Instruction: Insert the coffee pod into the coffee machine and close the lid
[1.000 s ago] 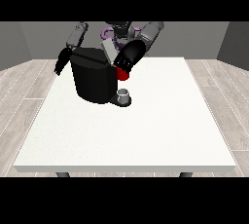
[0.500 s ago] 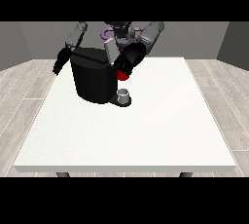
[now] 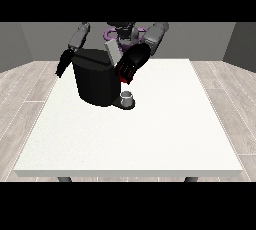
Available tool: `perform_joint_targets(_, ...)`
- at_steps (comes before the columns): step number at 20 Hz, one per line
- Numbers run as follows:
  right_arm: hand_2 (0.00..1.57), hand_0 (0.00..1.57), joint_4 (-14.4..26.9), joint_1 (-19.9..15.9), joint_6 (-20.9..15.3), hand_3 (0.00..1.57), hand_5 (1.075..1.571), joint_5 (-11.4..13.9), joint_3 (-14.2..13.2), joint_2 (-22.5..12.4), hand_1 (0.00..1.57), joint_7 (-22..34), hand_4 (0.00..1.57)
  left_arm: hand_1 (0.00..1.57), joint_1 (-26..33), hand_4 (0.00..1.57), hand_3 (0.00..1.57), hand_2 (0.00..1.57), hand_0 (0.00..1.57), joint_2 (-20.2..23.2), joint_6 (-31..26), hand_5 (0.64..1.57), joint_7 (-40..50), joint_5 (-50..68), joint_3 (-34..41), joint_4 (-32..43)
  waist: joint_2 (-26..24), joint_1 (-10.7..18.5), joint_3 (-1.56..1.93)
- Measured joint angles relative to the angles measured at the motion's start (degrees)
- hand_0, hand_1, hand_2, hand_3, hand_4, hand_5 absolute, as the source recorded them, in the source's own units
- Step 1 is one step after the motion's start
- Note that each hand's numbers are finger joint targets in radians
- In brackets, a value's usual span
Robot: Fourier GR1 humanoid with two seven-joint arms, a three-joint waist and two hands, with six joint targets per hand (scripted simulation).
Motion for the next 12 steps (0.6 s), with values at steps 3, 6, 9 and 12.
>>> perform_joint_targets(3, 0.00, 0.00, -0.28, 0.31, 0.00, 0.00, 1.571, -0.32, -0.06, 0.36, 0.00, 0.40, 0.14, 0.00, 0.24, 0.00, 0.45, 0.53, 0.00, -0.29, 0.90, 1.571, -0.64, -0.23, 0.03, 0.39, -0.53, 0.46, 0.04)
perform_joint_targets(6, 0.00, 0.00, -0.03, 0.34, -0.39, 0.00, 1.571, -0.43, -0.13, 0.94, 0.00, 0.97, 0.00, 0.00, 0.14, 0.00, 0.25, 0.36, 0.00, -1.22, 0.81, 1.571, -0.53, -0.34, -0.14, 0.89, -1.40, 1.16, 0.06)
perform_joint_targets(9, 0.00, 0.00, 0.34, 1.52, 0.60, 0.00, 1.571, -0.96, -0.52, 0.25, 0.00, 1.11, 0.00, 0.00, 0.98, 0.00, 0.15, 0.22, 0.00, -2.23, 0.28, 1.571, -0.25, -0.34, -0.35, 1.49, -3.38, 1.69, 0.05)
perform_joint_targets(12, 0.00, 0.00, 1.70, 4.29, 0.96, 0.00, 1.571, -1.86, -1.30, 0.29, 0.00, -0.39, 0.00, 0.00, 3.57, 0.00, 0.00, 0.00, 0.00, -4.27, 0.10, 1.571, 0.81, -0.33, -0.82, 1.31, -6.58, 3.74, 0.01)
